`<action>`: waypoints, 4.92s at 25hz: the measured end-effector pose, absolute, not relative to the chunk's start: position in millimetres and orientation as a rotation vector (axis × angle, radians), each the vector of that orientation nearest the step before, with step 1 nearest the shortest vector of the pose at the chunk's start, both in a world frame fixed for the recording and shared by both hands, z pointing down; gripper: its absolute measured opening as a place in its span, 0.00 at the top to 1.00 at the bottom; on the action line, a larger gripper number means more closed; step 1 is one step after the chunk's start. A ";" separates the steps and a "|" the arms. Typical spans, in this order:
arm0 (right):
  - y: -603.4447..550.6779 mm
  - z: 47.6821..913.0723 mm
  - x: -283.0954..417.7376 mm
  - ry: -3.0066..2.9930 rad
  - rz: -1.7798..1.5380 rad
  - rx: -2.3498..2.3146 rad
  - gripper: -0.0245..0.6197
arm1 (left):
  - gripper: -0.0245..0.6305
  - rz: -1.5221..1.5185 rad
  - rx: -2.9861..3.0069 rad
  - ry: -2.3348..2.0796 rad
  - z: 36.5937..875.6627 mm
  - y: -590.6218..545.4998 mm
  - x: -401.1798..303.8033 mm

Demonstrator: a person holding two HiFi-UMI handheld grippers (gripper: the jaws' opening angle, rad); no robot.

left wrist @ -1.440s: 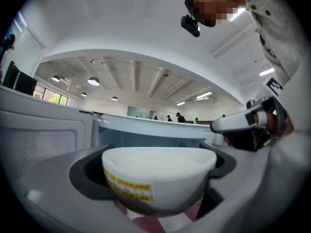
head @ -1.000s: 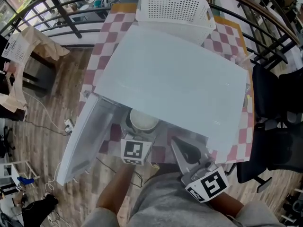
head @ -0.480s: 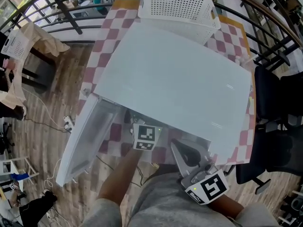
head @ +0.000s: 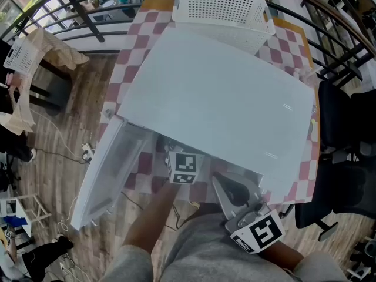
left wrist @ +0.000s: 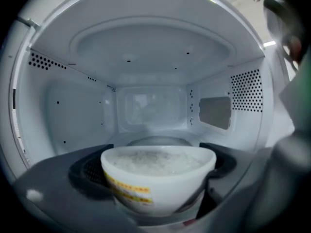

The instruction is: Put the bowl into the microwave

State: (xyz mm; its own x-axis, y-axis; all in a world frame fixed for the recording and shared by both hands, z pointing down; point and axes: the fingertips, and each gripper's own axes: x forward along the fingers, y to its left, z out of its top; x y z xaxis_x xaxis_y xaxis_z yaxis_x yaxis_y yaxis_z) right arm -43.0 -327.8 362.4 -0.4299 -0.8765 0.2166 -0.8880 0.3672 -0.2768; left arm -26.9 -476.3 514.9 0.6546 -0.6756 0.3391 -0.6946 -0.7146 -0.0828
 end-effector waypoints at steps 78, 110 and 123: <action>-122.2 322.1 63.4 -2.609 0.352 1.573 0.97 | 0.95 0.224 2.342 -1.848 347.8 -105.2 -164.2; 22.2 340.3 144.4 -2.666 0.316 1.434 0.97 | 0.95 0.198 2.219 -2.035 337.0 80.2 -94.6; 24.6 334.1 142.0 -2.657 0.300 1.440 0.97 | 0.95 0.212 2.229 -2.008 339.8 78.6 -95.6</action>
